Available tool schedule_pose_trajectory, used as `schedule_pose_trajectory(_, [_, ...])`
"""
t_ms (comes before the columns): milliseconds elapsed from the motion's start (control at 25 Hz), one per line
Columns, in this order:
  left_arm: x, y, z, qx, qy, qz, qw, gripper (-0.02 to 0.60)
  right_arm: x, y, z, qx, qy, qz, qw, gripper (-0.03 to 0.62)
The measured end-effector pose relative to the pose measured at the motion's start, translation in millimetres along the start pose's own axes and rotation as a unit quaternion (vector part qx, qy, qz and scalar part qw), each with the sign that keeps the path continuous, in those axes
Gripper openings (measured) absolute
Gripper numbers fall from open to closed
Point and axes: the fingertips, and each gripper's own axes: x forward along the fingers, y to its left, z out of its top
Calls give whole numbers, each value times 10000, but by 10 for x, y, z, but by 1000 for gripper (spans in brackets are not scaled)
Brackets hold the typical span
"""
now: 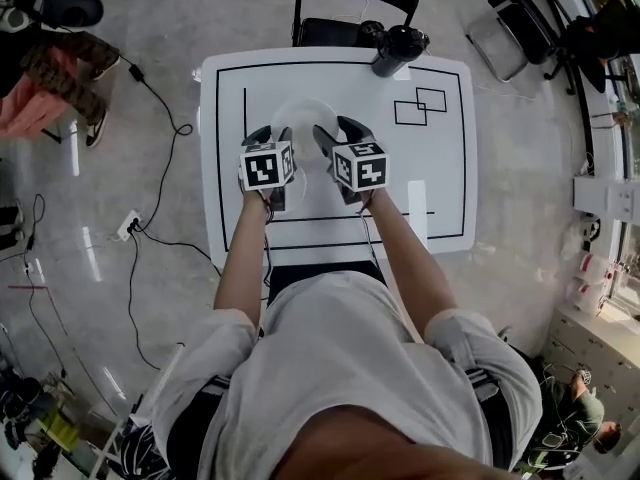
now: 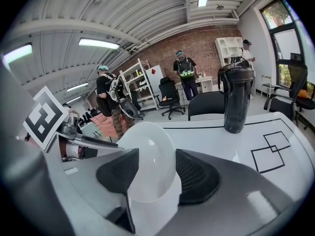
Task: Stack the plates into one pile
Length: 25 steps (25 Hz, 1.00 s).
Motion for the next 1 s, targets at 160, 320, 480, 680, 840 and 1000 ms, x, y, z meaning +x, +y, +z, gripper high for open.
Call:
schedule_pose_trajectory(160, [-146, -8, -114, -87, -48, 93, 9999, 155, -91, 101, -63, -89, -6, 108, 9999, 244])
schedule_pose_trajectory(320, [-274, -7, -231, -172, -91, 214, 9996, 155, -159, 201, -147, -173, 22, 257, 9995, 244])
schedule_pose_trajectory(480, [-423, 17, -370, -271, -135, 366, 9989, 155, -243, 334, -215, -248, 14, 459, 9986, 244])
schedule_pose_trajectory(680, [-566, -32, -552, -373, -183, 525, 9978, 155, -346, 417, -312, -388, 18, 616, 9973, 244])
schedule_pose_trajectory(840, [-706, -41, -680, -527, -251, 693, 9959, 155, -446, 523, -405, -466, 30, 756, 9960, 244])
schedule_pose_trajectory(1000, [-842, -60, -792, -591, -317, 815, 9944, 155, -532, 616, -480, -567, 35, 898, 9943, 244])
